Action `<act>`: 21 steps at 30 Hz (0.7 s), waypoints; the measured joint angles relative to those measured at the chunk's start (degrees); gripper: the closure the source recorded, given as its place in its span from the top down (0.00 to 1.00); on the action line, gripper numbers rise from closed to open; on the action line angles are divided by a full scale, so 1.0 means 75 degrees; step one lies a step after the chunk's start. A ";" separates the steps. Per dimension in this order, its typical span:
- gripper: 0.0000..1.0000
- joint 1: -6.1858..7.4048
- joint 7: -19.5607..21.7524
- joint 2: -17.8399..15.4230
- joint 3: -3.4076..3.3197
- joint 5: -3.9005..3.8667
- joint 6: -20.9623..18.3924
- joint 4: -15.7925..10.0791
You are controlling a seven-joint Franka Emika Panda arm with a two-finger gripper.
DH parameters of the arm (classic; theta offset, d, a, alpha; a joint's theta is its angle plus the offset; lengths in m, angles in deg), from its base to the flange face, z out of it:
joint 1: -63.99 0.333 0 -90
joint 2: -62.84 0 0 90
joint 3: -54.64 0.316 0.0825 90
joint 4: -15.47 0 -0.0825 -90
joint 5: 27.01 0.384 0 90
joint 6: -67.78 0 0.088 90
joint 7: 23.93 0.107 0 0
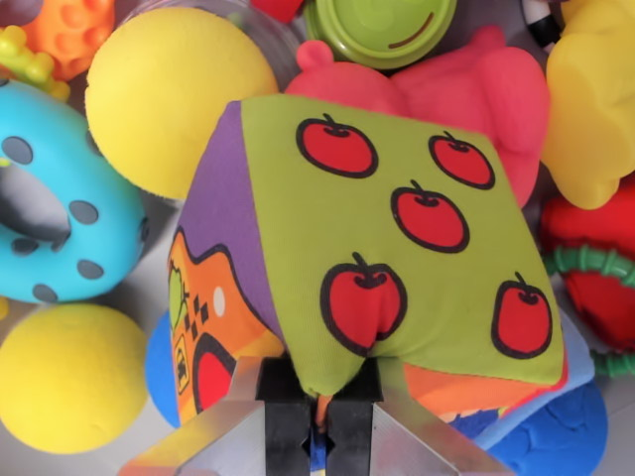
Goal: Pick an object from the bin
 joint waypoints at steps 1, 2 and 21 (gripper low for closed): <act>0.00 0.0000 0.0000 -0.0007 0.0000 0.0000 -0.0005 0.0000; 0.00 0.0000 0.0000 -0.0018 0.0000 0.0000 -0.0015 0.0000; 0.00 0.0002 -0.0045 -0.0861 0.0000 0.0070 -0.0864 0.0025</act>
